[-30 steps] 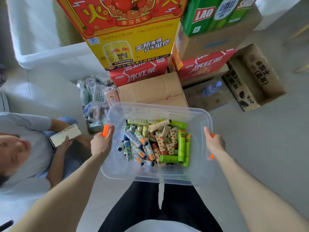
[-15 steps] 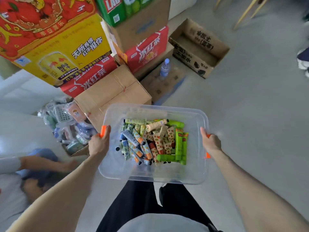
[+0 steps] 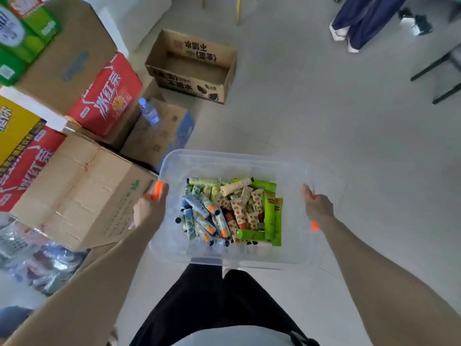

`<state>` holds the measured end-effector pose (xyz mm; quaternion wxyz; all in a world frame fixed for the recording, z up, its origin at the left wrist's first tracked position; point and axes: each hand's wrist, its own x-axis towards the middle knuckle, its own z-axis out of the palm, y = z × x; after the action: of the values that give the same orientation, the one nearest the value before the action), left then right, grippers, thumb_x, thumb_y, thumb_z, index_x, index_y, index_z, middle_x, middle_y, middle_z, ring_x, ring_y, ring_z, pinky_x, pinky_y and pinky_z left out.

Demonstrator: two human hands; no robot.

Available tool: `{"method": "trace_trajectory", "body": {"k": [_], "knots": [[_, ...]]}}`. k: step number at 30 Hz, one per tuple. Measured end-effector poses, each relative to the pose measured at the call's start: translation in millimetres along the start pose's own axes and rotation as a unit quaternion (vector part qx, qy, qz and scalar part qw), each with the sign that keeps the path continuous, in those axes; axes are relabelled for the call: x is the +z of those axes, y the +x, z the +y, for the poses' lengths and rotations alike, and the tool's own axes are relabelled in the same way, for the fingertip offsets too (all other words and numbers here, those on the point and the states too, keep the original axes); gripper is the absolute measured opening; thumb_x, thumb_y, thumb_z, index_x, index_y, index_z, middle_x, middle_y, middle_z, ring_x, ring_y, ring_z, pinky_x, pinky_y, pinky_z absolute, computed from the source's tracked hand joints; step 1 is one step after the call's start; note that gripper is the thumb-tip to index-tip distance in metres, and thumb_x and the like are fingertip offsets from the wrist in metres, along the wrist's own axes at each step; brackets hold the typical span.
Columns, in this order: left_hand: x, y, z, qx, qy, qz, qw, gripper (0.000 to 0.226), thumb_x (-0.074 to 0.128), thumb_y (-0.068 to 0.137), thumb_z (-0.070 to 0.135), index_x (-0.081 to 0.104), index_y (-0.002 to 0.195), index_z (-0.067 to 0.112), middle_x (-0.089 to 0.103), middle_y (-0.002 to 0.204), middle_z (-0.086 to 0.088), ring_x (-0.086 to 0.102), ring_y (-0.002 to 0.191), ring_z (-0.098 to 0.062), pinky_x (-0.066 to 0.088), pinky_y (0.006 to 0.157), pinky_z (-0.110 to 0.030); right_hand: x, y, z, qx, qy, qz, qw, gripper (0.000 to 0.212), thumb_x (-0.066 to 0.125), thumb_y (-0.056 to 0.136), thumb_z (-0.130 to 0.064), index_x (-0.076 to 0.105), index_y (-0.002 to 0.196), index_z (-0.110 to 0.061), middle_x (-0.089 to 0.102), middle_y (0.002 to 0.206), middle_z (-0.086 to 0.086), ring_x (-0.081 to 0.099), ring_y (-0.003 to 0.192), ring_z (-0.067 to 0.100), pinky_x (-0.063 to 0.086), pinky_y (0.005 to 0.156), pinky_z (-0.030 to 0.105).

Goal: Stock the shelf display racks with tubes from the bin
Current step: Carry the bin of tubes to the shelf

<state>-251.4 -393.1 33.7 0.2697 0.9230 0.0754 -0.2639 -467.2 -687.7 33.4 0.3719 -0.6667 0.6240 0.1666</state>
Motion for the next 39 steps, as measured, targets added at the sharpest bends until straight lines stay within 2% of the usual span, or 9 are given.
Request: {"method": "trace_trajectory", "body": {"k": [5,10,14,17,20,23,30,37,39], "knots": [[33,28,76,0.037,0.038,-0.028,0.998,0.062,0.04,0.082,0.063,0.046,0.062,0.005,0.046,0.067,-0.014,0.046,0.069,-0.03,0.037,0.066,-0.035,-38,43,3,0.035,0.045,0.009,0.998,0.064,0.03,0.096,-0.057,0.051,0.074,0.0,0.053,0.088,0.018,0.05,0.086,0.029,0.039,0.076,0.033],[62,78,164,0.055,0.058,-0.042,0.996,0.061,0.042,0.086,0.061,0.053,0.068,0.003,0.051,0.074,-0.016,0.048,0.074,-0.031,0.036,0.067,-0.032,-75,101,-34,0.054,0.064,0.018,0.996,0.064,0.029,0.095,-0.058,0.041,0.058,-0.007,0.049,0.064,0.01,0.052,0.079,0.029,0.037,0.072,0.033],[73,117,242,0.073,0.078,-0.047,0.993,0.065,0.037,0.083,0.063,0.054,0.074,0.001,0.052,0.075,-0.016,0.048,0.076,-0.031,0.035,0.067,-0.033,-114,149,-78,0.056,0.07,0.028,0.996,0.062,0.029,0.097,-0.055,0.039,0.057,-0.008,0.047,0.062,0.01,0.053,0.078,0.03,0.039,0.073,0.034],[78,147,306,0.089,0.075,-0.038,0.992,0.057,0.038,0.089,0.059,0.049,0.074,0.005,0.052,0.081,-0.018,0.049,0.081,-0.032,0.035,0.07,-0.034,-144,187,-117,0.049,0.079,0.031,0.995,0.062,0.029,0.096,-0.055,0.04,0.058,-0.008,0.048,0.063,0.01,0.053,0.079,0.03,0.04,0.074,0.035],[85,172,368,0.092,0.095,-0.04,0.99,0.062,0.037,0.088,0.062,0.055,0.079,0.003,0.054,0.078,-0.015,0.052,0.077,-0.032,0.037,0.067,-0.033,-176,225,-150,0.045,0.084,0.039,0.995,0.064,0.029,0.096,-0.056,0.042,0.057,-0.006,0.052,0.067,0.013,0.054,0.08,0.03,0.042,0.076,0.037],[100,201,429,0.103,0.083,-0.044,0.99,0.06,0.039,0.087,0.061,0.055,0.07,0.005,0.053,0.07,-0.013,0.05,0.067,-0.03,0.037,0.06,-0.032,-211,269,-182,0.043,0.088,0.048,0.994,0.064,0.03,0.096,-0.055,0.044,0.058,-0.006,0.056,0.078,0.018,0.054,0.08,0.03,0.041,0.073,0.034],[152,254,573,0.087,0.073,-0.038,0.993,0.06,0.04,0.087,0.061,0.048,0.058,0.009,0.048,0.063,-0.008,0.047,0.064,-0.028,0.036,0.058,-0.03,-313,392,-266,0.006,0.078,0.047,0.996,0.062,0.03,0.098,-0.052,0.042,0.058,-0.005,0.046,0.062,0.009,0.05,0.078,0.029,0.035,0.071,0.031],[177,311,707,0.074,0.045,-0.011,0.996,0.06,0.044,0.084,0.063,0.046,0.056,0.01,0.047,0.058,-0.006,0.044,0.057,-0.025,0.032,0.051,-0.027,-405,499,-372,-0.02,0.051,0.044,0.998,0.063,0.029,0.098,-0.051,0.045,0.059,-0.004,0.054,0.084,0.022,0.059,0.097,0.039,0.043,0.082,0.039],[181,337,744,0.067,0.04,-0.003,0.997,0.061,0.043,0.079,0.067,0.05,0.057,0.01,0.05,0.06,-0.007,0.046,0.059,-0.026,0.033,0.052,-0.028,-425,531,-408,-0.026,0.043,0.045,0.998,0.065,0.028,0.099,-0.049,0.054,0.069,0.002,0.058,0.093,0.026,0.058,0.103,0.04,0.042,0.086,0.039]]}}
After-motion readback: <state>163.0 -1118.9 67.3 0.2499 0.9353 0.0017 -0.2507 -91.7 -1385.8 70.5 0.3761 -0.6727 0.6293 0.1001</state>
